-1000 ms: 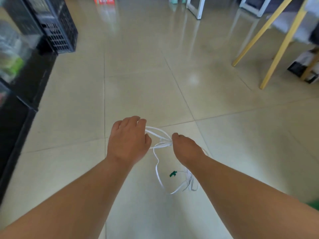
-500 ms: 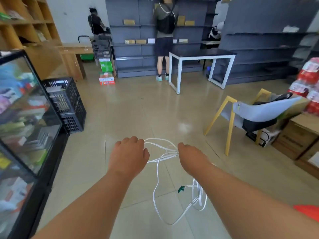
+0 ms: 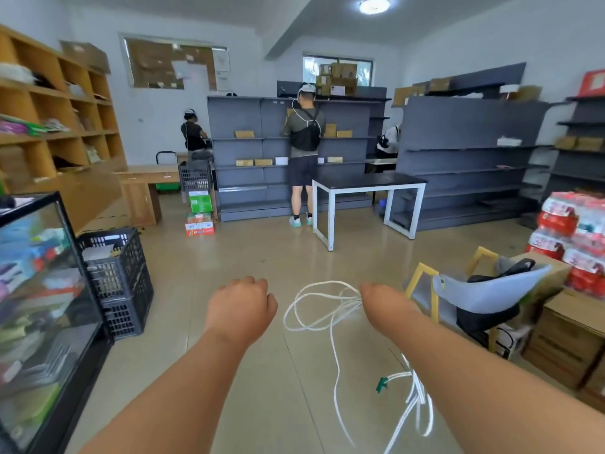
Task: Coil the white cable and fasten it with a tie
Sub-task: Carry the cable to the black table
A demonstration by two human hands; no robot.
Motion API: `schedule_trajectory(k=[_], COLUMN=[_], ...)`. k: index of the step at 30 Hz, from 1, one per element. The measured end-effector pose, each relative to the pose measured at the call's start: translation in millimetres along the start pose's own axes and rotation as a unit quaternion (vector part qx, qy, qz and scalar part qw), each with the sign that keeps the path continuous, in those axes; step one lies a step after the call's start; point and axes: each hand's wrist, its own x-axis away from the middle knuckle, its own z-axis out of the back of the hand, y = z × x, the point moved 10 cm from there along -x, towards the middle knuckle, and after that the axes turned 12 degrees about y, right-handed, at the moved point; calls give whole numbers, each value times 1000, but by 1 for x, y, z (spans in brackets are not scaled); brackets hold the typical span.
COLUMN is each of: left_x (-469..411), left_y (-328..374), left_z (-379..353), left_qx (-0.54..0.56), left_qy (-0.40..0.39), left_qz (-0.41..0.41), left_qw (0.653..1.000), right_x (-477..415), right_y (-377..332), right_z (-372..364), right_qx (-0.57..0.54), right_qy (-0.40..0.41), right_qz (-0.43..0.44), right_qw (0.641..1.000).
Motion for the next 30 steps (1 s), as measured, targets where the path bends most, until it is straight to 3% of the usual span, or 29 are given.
schedule_trajectory(k=[14, 30], left_x=[-240, -479], left_y=[-38, -3], left_z=[-91, -227], left_qx=[47, 78], left_qy=[38, 74], left_qz=[-85, -76], left_qw=[995, 991], right_x=[-215, -502], right_y=[-5, 50], right_z=[11, -25], right_qx=[-8, -1], right_qy=[15, 44], right_qz=[-100, -54], right_qw=[995, 998])
